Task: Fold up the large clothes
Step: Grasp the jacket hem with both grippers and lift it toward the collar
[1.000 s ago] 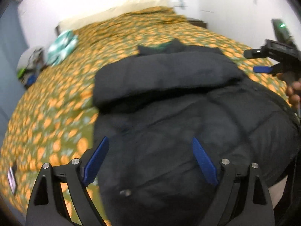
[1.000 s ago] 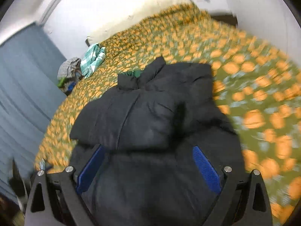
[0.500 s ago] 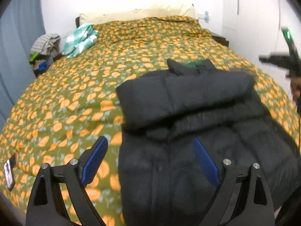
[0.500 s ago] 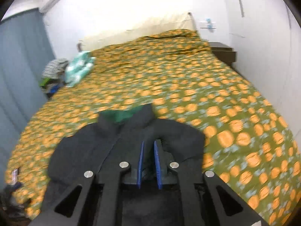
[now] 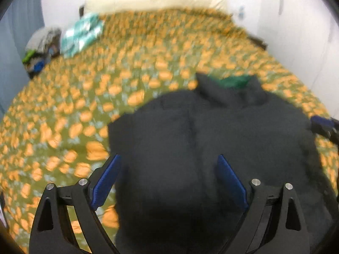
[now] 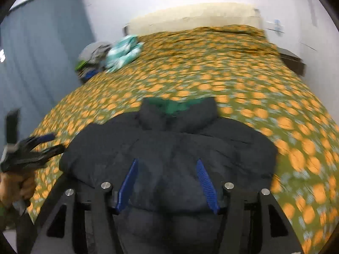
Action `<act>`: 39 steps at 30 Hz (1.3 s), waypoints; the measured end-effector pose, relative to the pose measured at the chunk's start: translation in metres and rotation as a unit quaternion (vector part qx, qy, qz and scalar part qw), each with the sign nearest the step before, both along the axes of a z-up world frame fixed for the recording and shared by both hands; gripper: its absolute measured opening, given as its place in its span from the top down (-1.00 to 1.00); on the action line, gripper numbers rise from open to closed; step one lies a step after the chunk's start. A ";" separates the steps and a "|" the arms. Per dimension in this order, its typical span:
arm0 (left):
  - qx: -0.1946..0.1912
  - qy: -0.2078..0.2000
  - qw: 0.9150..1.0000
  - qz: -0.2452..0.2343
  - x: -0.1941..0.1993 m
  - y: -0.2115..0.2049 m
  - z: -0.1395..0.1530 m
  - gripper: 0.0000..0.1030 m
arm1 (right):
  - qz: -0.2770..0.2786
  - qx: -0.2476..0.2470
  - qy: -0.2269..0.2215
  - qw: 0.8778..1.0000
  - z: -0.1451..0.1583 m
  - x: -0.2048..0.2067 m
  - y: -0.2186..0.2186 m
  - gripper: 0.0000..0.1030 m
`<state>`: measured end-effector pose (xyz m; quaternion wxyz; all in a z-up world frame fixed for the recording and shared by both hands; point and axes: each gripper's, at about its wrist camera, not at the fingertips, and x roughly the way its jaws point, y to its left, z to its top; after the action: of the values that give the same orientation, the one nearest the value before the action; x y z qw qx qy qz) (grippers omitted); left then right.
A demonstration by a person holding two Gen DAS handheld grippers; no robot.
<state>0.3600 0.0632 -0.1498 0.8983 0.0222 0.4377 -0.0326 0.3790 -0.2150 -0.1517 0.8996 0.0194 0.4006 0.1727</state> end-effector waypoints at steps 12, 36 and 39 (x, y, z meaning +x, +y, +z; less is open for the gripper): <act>-0.035 0.005 0.999 0.021 -0.013 0.017 -0.022 -0.93 | -0.012 -0.015 0.048 0.999 -0.032 0.015 0.003 -0.15; -0.073 0.055 0.996 0.017 -0.094 0.049 -0.009 -0.96 | 0.004 -0.004 0.076 0.997 -0.023 -0.072 -0.013 -0.39; -0.075 0.043 0.996 -0.004 -0.157 0.068 0.010 -0.98 | 0.000 0.019 0.063 0.998 0.004 -0.127 -0.051 -0.60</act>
<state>0.2034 0.1313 -0.1397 0.8774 -0.0447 0.4725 -0.0699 0.2517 -0.2659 -0.1480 0.8719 0.0473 0.4533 0.1790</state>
